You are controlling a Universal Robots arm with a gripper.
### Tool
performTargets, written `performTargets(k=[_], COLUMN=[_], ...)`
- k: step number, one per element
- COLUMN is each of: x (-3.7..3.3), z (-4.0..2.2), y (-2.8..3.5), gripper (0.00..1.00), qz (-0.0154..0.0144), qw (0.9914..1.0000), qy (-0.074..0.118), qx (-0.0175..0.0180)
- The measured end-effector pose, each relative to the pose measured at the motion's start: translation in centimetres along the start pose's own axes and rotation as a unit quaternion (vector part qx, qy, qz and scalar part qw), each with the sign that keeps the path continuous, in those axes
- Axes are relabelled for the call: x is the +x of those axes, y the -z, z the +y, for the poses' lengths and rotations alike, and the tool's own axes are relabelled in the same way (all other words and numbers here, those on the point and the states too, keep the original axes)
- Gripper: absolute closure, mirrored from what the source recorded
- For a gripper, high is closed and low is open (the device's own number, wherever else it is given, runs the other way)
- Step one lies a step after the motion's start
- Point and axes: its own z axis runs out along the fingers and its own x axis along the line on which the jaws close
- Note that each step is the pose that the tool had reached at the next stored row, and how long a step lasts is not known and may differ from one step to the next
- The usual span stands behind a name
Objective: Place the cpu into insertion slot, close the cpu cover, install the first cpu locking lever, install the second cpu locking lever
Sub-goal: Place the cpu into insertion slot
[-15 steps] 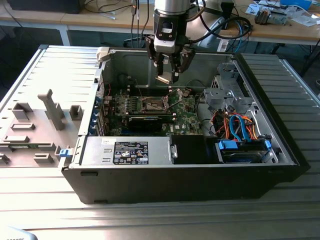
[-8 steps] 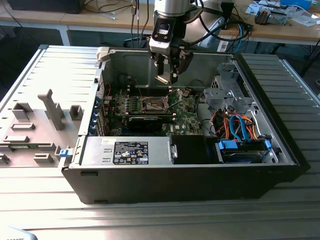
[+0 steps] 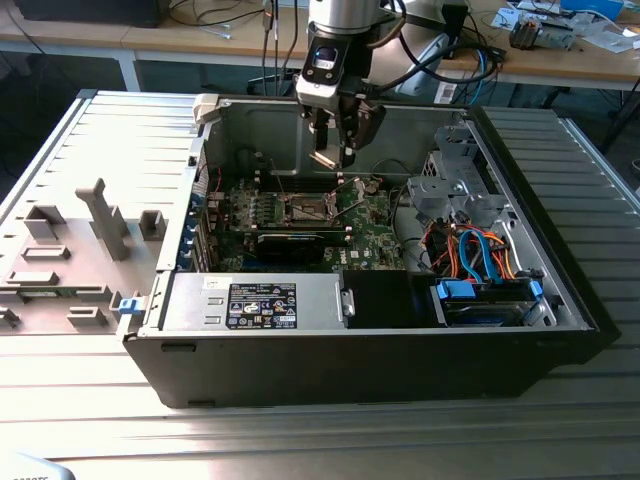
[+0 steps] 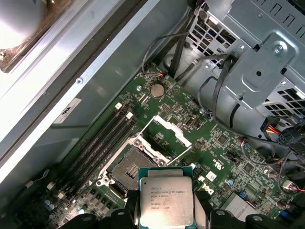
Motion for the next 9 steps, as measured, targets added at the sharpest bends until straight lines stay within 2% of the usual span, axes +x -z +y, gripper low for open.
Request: performTargets(k=[9], x=[0.0], z=[0.0], y=[-0.04], gripper=[0.46], qz=[0.0], qw=[0.99999], qy=[-0.003], qx=[0.0001])
